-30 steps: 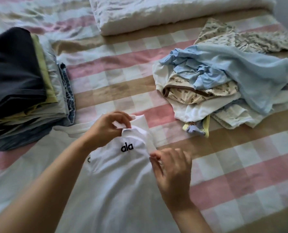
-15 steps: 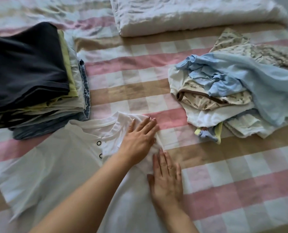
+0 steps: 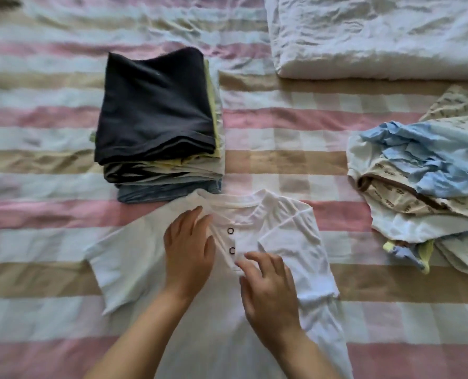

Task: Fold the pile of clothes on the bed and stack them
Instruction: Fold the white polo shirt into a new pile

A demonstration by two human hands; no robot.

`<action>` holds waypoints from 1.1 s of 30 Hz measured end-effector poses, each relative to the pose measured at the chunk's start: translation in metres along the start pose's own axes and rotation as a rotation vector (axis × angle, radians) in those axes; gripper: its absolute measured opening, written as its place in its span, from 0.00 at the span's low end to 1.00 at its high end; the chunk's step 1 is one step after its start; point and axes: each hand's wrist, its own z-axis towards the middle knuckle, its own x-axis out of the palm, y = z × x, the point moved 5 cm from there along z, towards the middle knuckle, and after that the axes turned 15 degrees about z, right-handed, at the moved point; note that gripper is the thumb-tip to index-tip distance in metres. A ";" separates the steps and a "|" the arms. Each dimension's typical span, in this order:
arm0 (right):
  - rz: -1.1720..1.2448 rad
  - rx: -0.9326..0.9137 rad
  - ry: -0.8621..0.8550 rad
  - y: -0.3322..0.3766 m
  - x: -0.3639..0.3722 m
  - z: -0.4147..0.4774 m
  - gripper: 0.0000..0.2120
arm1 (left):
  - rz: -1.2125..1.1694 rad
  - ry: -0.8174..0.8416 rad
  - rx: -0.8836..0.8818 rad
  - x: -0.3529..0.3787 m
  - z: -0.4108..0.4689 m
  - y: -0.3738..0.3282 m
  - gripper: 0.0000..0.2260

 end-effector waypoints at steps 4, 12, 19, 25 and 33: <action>0.057 -0.133 0.241 0.050 0.063 0.056 0.14 | 0.050 0.053 -0.338 -0.012 -0.047 0.105 0.18; -0.047 -0.295 0.481 0.107 0.175 0.117 0.15 | -0.066 0.053 -0.720 -0.014 -0.062 0.187 0.27; -0.140 -0.385 0.660 0.143 0.224 0.132 0.13 | -0.324 0.081 -0.896 -0.009 -0.064 0.202 0.21; -0.161 -0.337 0.763 0.152 0.236 0.137 0.10 | -0.141 0.215 -0.884 -0.003 -0.078 0.191 0.19; 0.205 -0.124 0.607 0.154 0.212 0.160 0.05 | -0.374 -0.073 -0.802 -0.024 -0.058 0.199 0.06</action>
